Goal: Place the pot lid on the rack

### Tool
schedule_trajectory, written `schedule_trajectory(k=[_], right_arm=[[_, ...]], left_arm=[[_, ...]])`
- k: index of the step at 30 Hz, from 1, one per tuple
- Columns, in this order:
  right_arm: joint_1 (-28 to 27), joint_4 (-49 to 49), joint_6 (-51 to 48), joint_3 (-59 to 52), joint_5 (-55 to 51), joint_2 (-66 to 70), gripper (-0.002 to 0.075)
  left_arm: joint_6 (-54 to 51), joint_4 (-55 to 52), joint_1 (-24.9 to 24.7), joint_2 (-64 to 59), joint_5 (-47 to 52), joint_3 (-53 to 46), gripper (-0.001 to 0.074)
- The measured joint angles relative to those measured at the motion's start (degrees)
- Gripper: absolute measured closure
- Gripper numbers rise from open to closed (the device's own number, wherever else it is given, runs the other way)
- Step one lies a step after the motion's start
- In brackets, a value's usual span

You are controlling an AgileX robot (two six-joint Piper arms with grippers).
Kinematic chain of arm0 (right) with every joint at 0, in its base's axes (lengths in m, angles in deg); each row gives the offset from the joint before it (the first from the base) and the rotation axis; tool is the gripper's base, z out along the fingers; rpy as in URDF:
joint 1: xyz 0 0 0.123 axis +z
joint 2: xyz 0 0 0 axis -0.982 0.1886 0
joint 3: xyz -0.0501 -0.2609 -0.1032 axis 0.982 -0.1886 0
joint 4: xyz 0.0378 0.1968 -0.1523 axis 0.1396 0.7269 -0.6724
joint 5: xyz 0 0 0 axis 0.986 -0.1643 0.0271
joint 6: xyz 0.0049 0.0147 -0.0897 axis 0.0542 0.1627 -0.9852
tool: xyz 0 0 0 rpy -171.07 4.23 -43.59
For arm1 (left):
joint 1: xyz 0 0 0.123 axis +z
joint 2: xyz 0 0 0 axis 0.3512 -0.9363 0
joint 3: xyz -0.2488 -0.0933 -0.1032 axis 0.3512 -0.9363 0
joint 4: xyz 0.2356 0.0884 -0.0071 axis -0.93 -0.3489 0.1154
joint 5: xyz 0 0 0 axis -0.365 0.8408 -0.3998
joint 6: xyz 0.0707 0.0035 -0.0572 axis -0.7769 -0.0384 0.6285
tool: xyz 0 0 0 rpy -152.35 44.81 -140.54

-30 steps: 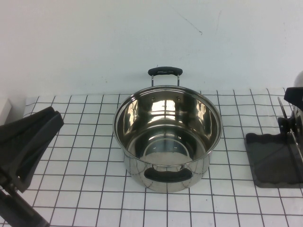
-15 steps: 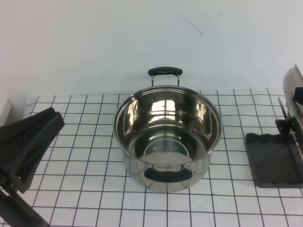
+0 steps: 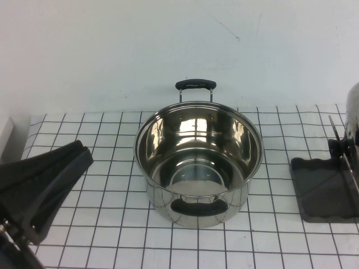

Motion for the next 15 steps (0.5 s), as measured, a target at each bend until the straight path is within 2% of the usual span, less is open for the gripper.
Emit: schedule_trajectory(k=[6,15], right_arm=[[0.00,-9.55,8.94,0.00,-0.65,-2.74,0.0391],[0.00,-21.13,19.21,0.00,-4.24,-5.48,0.0391]], left_arm=[[8.34,-10.26,0.00,0.00,-2.20,0.00,0.0736],[9.83,-13.77,0.00,0.00,-0.93,0.00,0.0736]])
